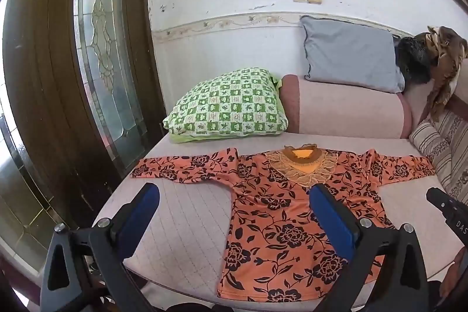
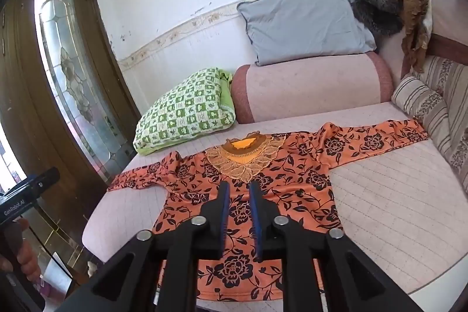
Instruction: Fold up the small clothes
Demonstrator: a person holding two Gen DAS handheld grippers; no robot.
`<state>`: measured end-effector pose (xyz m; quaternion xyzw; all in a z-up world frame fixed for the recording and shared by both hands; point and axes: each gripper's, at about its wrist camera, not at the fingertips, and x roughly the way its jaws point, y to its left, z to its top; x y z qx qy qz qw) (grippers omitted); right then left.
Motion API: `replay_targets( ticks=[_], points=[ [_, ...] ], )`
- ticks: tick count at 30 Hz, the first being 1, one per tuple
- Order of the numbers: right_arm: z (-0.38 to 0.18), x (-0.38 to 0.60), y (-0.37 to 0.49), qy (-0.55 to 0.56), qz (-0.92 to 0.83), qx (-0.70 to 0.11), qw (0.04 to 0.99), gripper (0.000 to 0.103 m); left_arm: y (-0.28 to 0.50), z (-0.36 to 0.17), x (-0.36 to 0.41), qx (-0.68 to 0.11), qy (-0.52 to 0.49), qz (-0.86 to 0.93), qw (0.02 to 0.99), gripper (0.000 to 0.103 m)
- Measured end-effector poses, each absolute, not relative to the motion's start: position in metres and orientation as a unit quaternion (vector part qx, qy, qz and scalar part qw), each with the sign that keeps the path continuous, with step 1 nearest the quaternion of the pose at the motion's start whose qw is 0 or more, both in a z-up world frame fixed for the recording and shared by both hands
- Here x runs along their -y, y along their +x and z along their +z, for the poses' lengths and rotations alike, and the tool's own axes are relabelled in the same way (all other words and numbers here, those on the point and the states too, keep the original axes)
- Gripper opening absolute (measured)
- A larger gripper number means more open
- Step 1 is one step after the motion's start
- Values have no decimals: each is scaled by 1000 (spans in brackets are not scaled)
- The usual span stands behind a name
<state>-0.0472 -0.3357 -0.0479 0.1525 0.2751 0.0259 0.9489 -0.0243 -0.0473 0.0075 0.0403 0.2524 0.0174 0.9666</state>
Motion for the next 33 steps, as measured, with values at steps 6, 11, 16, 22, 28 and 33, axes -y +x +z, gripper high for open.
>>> replay_targets(
  ticks=[6,11,16,22,28,33],
  points=[
    [-38,345,-69,174,22,-231,957,88,-33,12,53,-246,45,15,968,102],
    [-26,341,-74,153,0,-216,964,88,-36,10,58,-247,48,13,968,102],
    [-25,338,-68,151,-9,-238,960,88,-36,7,65,-253,55,12,966,102],
    [-29,327,-65,147,-4,-253,956,88,-37,7,61,-253,54,14,966,102],
    [-28,316,-61,139,7,-260,956,88,-35,6,53,-253,53,26,966,102],
    [-29,310,-55,134,13,-269,954,88,-32,4,41,-253,53,50,965,102]
  ],
)
